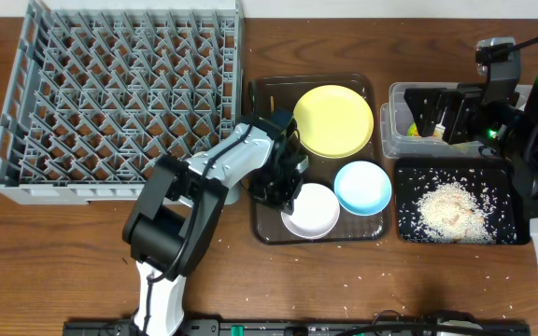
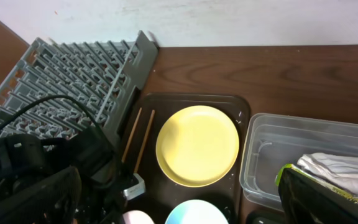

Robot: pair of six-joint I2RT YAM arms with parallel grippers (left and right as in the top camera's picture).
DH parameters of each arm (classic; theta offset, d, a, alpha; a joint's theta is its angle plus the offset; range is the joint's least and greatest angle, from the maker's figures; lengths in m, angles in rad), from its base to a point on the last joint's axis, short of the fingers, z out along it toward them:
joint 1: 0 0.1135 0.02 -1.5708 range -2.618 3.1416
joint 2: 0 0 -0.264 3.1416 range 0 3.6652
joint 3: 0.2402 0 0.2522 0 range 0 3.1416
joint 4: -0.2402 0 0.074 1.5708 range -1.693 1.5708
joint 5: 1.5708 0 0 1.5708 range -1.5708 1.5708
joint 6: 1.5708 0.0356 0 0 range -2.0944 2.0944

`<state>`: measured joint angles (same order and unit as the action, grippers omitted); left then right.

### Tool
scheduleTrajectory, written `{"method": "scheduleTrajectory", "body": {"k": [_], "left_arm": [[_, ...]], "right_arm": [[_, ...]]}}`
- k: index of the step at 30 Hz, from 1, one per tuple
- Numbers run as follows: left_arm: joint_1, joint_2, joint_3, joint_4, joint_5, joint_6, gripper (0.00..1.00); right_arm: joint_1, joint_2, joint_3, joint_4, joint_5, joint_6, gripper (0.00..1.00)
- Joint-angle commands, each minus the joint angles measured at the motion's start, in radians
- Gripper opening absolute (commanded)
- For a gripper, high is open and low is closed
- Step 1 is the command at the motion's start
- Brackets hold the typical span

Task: Sort waste into correct bins and load items into the dishwasher

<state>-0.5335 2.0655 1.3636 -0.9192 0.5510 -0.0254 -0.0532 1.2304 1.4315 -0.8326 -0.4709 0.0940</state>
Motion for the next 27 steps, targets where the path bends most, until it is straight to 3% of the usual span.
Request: {"method": "scheduleTrajectory", "body": {"k": [1, 9, 18, 27], "left_arm": [[0.018, -0.089, -0.011, -0.011, 0.007, 0.005, 0.08], [0.119, -0.299, -0.011, 0.033, -0.068, -0.029, 0.07], [0.297, -0.458, -0.011, 0.235, -0.520, -0.185, 0.07], [0.332, -0.464, -0.011, 0.352, -0.972, -0.241, 0.07]], "right_arm": [[-0.005, 0.000, 0.007, -0.001, 0.003, -0.013, 0.99], [-0.005, 0.000, 0.007, -0.002, 0.003, -0.013, 0.99], [-0.005, 0.000, 0.007, -0.002, 0.003, -0.013, 0.99], [-0.005, 0.000, 0.007, -0.002, 0.003, -0.013, 0.99]]}}
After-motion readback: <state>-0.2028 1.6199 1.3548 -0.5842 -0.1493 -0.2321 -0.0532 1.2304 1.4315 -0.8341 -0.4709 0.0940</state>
